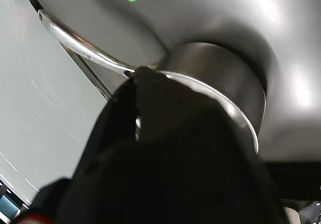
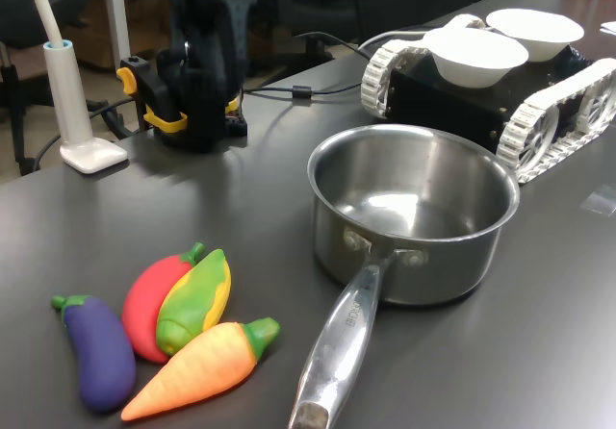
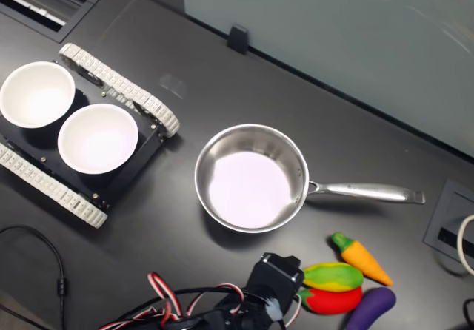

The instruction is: Pick up the chilli and place them in the pan

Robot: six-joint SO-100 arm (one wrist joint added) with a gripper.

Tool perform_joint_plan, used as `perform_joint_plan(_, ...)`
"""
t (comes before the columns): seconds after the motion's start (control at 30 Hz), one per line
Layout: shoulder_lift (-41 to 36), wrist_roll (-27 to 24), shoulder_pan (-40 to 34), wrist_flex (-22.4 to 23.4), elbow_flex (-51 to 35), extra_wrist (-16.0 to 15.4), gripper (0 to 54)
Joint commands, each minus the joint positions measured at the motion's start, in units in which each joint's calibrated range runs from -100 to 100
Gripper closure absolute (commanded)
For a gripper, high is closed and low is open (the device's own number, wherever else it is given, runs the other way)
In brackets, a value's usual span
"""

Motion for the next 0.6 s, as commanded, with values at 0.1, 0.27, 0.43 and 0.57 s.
perform_joint_plan(0.1, 2.76, 1.76, 5.02, 0.59, -6.45, -2.20, 53.5)
perform_joint_plan(0.27, 5.63, 2.74, 7.43, 0.59, -8.54, -2.96, 53.5)
perform_joint_plan(0.43, 8.50, 3.76, 10.87, 0.59, -10.54, -4.22, 53.5)
perform_joint_plan(0.57, 10.44, 4.49, 12.48, 0.59, -11.35, -4.64, 53.5)
